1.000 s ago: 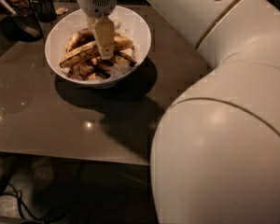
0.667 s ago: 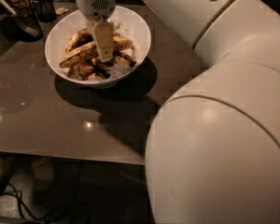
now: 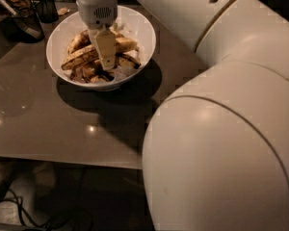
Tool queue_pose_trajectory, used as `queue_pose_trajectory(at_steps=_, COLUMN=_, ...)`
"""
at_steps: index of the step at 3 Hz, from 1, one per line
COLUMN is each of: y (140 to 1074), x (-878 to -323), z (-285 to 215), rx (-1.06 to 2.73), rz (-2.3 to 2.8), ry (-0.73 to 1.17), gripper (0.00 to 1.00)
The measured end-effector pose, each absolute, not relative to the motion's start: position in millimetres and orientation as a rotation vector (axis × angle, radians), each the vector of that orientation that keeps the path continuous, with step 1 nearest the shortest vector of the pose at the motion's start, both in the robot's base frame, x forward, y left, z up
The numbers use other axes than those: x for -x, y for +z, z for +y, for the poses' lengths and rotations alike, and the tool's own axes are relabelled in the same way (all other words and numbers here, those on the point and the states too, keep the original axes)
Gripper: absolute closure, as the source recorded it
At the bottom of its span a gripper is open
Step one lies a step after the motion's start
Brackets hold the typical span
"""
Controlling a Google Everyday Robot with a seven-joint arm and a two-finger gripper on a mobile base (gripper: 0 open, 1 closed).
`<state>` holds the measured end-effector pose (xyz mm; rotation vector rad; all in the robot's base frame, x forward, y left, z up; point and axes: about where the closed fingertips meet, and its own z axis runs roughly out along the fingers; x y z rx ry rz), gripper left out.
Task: Pick banana from white bowl
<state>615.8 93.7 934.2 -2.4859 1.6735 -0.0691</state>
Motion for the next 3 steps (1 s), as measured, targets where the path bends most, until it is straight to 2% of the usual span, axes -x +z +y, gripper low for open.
queue_pose_trajectory(at_steps=1, y=926.0, x=-612.8, z=95.2, rx=2.502, rz=1.684, ry=-0.047, gripper=0.39)
queue_pose_trajectory(at_steps=2, y=926.0, x=-612.8, z=95.2, rx=2.502, rz=1.684, ry=-0.047, gripper=0.58)
queue_pose_trajectory(at_steps=3, y=926.0, x=-612.8, z=95.2, rx=2.502, rz=1.684, ry=-0.047, gripper=0.81)
